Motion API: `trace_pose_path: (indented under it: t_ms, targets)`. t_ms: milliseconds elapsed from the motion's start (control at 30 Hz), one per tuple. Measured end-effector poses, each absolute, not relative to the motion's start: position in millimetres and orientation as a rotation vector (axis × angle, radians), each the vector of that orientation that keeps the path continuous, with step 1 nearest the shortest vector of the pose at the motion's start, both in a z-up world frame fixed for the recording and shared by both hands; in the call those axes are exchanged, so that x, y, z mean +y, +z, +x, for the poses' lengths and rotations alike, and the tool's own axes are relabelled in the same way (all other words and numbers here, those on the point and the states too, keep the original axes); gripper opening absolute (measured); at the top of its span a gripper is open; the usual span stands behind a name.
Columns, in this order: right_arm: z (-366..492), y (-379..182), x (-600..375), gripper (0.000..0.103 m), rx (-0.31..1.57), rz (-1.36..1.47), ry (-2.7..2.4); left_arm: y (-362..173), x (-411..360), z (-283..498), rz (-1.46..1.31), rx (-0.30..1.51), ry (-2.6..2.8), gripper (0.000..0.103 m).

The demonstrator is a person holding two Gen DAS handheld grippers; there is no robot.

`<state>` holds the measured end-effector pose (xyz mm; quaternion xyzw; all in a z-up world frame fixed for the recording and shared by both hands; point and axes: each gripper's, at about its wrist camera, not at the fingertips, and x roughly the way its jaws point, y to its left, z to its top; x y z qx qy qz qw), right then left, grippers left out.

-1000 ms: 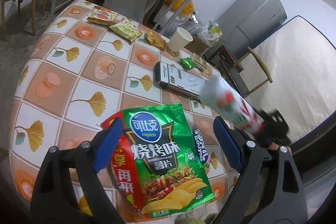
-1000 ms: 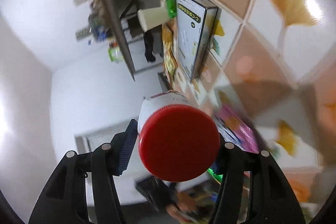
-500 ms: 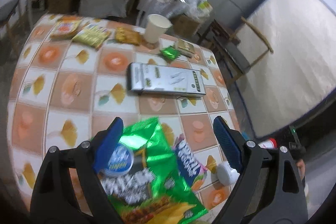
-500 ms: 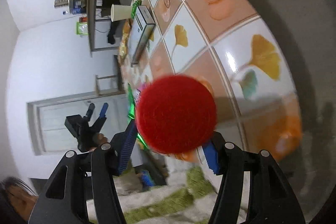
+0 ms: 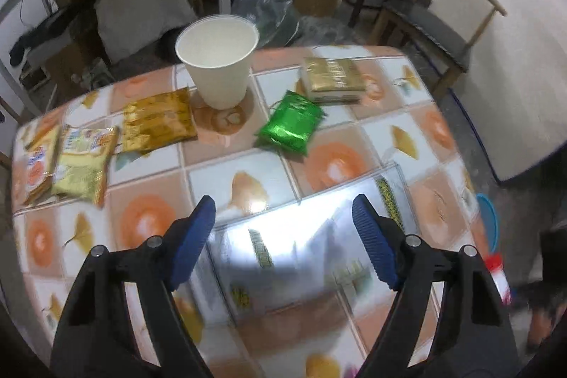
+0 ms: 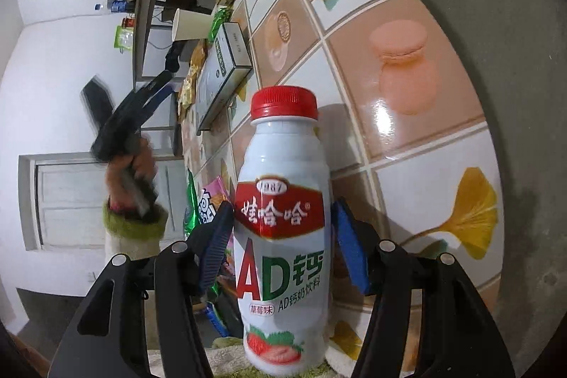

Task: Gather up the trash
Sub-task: 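Lift the milk bottle with the right tool while the left tool grasps the white cable box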

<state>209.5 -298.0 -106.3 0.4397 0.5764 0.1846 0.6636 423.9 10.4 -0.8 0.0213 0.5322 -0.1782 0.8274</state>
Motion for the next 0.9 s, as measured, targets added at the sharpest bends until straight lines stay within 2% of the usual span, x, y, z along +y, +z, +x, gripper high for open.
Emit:
trace_pose_path:
  t_ms: [200, 400, 467, 567, 900]
  targets:
    - [213, -106, -289, 0.057, 1.293, 0.941, 0.404, -43, 16, 446, -0.032, 1.238, -0.410, 0.073]
    - [219, -98, -284, 0.057, 1.271, 0.946, 0.438, -45, 25, 422, -0.030, 1.327, -0.561, 0.074]
    - [222, -96, -281, 0.057, 1.270, 0.933, 0.435, -37, 22, 407, 0.014, 1.326, -0.646, 0.075]
    - [227, -94, -274, 0.057, 1.272, 0.927, 0.438, -27, 13, 389, 0.089, 1.294, -0.727, 0.084]
    - [232, -93, -257, 0.057, 1.300, 0.865, 0.416, -28, -35, 352, 0.511, 1.176, -0.833, 0.086]
